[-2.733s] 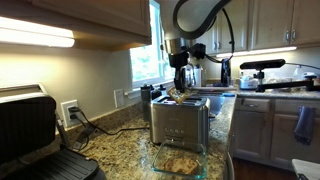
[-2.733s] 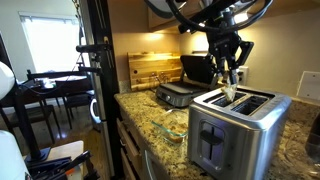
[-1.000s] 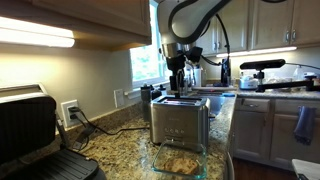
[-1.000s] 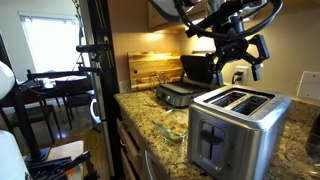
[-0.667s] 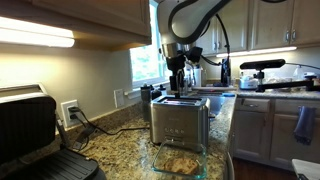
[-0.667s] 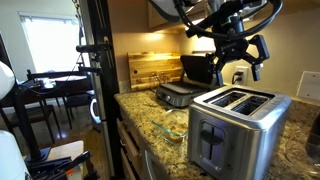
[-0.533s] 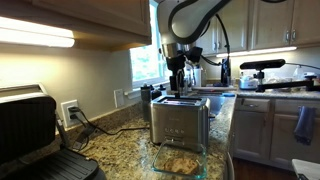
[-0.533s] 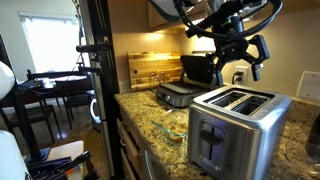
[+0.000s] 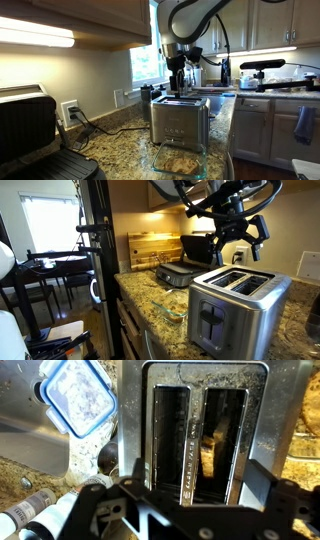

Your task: Put one slice of bread in the bread toaster then push the lever down

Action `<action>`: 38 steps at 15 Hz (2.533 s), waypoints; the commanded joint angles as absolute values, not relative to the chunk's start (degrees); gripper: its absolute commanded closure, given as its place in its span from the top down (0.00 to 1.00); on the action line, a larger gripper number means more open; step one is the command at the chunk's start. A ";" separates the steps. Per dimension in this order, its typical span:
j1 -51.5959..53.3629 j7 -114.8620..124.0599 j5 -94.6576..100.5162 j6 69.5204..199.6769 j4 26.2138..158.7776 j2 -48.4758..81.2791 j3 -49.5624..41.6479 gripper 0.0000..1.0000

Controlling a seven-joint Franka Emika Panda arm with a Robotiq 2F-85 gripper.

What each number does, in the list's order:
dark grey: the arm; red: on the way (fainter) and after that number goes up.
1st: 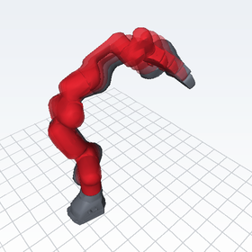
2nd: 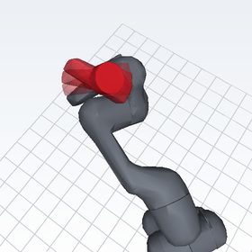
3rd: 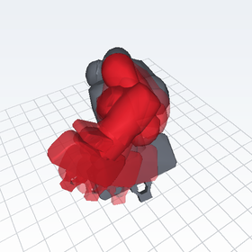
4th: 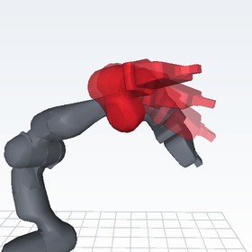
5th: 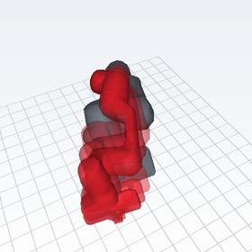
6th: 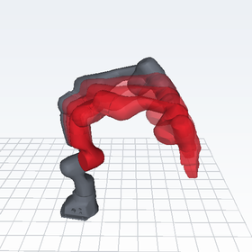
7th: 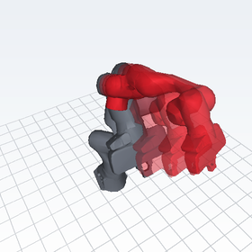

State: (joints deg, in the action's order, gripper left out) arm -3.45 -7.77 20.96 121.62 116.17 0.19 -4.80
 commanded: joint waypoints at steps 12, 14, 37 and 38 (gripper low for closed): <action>-3.64 -8.78 19.52 121.46 117.63 -1.88 -4.09 1.00; -3.74 -8.96 19.55 121.44 118.01 -2.56 -4.18 1.00; -6.31 -12.25 17.16 121.91 125.09 -10.49 -7.81 1.00; -6.32 -12.36 17.17 121.70 125.58 -11.14 -7.93 1.00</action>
